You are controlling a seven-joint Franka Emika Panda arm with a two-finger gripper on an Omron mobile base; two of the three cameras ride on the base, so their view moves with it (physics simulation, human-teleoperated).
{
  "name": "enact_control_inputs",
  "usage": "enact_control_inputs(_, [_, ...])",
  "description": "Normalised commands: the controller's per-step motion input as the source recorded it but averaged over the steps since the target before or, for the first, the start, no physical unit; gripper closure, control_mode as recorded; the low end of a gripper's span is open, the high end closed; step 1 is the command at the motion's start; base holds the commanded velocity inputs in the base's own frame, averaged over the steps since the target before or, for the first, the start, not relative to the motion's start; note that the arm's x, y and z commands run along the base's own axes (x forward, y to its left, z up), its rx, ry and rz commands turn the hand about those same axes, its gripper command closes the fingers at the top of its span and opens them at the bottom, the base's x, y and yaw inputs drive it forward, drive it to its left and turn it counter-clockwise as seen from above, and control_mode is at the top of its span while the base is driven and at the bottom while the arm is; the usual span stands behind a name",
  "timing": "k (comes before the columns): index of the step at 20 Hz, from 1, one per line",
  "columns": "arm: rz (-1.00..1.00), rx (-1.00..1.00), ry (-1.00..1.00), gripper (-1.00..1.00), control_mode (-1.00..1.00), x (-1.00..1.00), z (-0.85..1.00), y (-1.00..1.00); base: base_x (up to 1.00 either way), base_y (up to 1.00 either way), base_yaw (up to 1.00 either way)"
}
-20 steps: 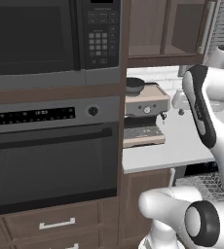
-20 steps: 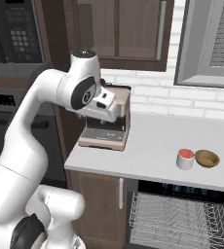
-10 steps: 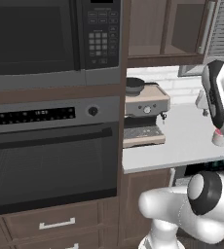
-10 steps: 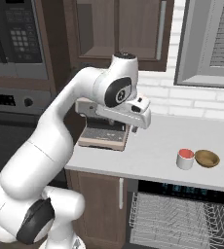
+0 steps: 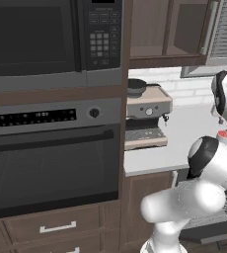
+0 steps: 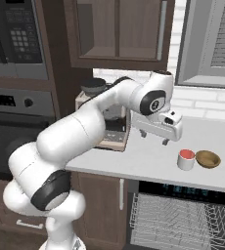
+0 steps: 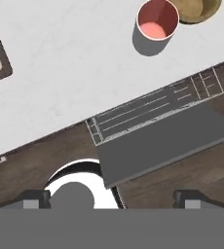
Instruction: Pick up the cup and bowl from the counter, place them in the dishwasher, and close the dishwasher door.
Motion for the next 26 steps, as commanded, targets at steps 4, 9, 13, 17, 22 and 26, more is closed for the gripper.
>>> enact_control_inputs(4, [0.08, 0.02, -0.02, -1.00, -1.00, 0.83, -0.59, -0.63, 0.00, 0.00, 0.00])
enact_control_inputs(9, [0.11, 0.00, -0.01, -1.00, -1.00, 0.68, -0.54, -0.40, 0.00, 0.00, 0.00])
enact_control_inputs(13, [0.10, 0.00, 0.00, -1.00, -1.00, 0.68, -0.55, -0.30, 0.00, 0.00, 0.00])
enact_control_inputs(17, [0.09, 0.00, 0.00, -1.00, -1.00, 0.67, -0.53, -0.29, 0.00, 0.00, 0.00])
enact_control_inputs(22, [0.09, 0.00, 0.00, -1.00, -1.00, 0.47, -0.23, -0.36, 0.00, 0.00, 0.00])
enact_control_inputs(26, [0.08, 0.00, 0.00, -1.00, -1.00, 0.13, 0.00, -0.35, 0.00, 0.00, 0.00])
